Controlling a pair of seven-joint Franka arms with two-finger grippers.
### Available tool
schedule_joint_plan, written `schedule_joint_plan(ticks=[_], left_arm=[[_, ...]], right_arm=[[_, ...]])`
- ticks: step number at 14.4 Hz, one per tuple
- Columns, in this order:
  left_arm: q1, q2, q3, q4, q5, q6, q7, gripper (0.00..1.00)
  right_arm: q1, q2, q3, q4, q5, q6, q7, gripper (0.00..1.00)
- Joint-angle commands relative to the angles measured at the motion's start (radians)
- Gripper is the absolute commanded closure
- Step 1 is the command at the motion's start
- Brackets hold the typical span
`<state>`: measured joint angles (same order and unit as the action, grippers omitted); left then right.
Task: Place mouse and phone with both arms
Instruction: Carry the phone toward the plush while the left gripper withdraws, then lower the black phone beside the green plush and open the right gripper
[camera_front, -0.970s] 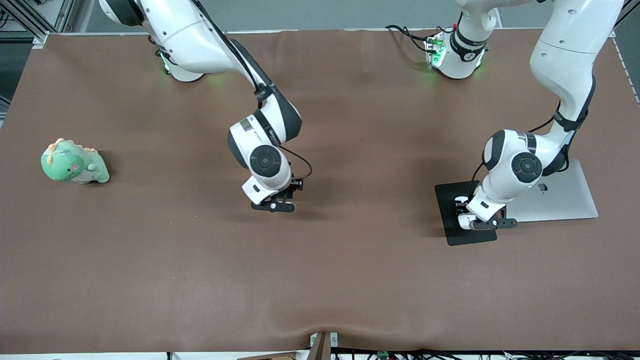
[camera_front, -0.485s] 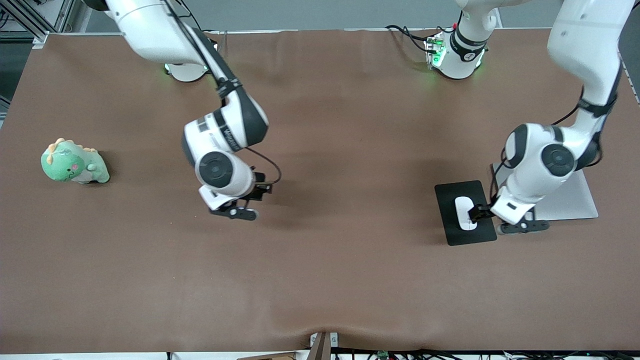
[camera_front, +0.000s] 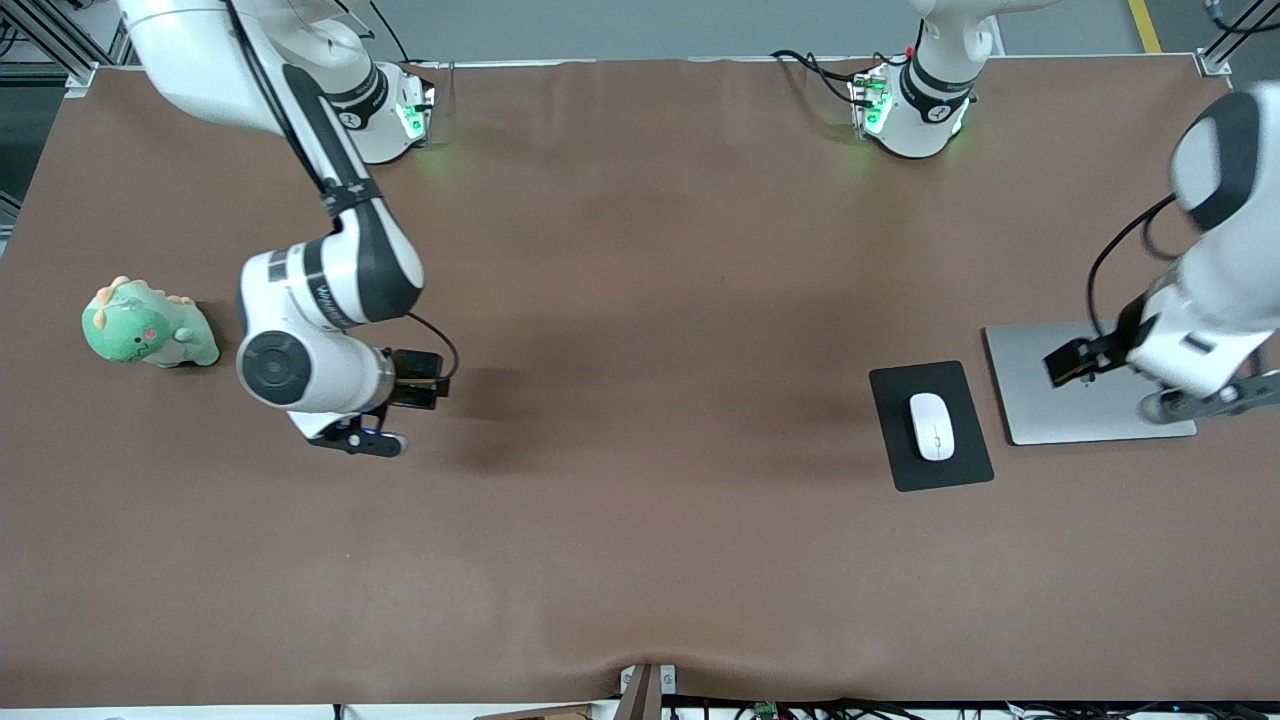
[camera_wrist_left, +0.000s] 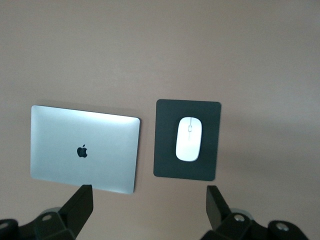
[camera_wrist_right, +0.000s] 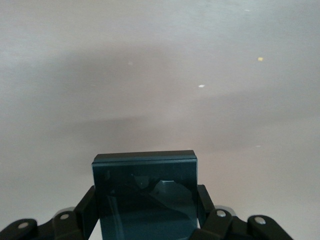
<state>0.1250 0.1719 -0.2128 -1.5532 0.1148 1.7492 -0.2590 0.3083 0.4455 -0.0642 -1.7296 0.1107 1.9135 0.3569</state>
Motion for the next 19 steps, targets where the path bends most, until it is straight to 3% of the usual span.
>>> schedule_joint_plan(ticks=[1,6,11,13,16,19], left_arm=[[0.002,0.032,-0.008,0.136,-0.029,-0.121,-0.022,0.00],[0.001,-0.077,-0.010,0.139,-0.047,-0.197,-0.011,0.00],[0.007,-0.124,-0.030,0.128,-0.050,-0.235,0.044,0.00],[-0.054,-0.140,0.007,0.111,-0.049,-0.243,0.058,0.00],[-0.177,-0.184,0.123,0.044,-0.050,-0.251,0.078,0.00],[-0.199,-0.200,0.139,0.036,-0.049,-0.251,0.076,0.00]], right_arm=[[-0.064,-0.103,0.017,-0.152,-0.013,0.073,-0.054,1.00],[-0.178,-0.160,0.015,-0.258,-0.014,0.124,-0.203,1.00],[-0.330,-0.182,0.014,-0.340,-0.016,0.173,-0.375,1.00],[-0.362,-0.194,0.004,-0.379,-0.016,0.208,-0.407,1.00],[-0.380,-0.217,-0.011,-0.507,-0.017,0.361,-0.444,1.00],[-0.382,-0.208,-0.029,-0.567,-0.020,0.450,-0.476,1.00]])
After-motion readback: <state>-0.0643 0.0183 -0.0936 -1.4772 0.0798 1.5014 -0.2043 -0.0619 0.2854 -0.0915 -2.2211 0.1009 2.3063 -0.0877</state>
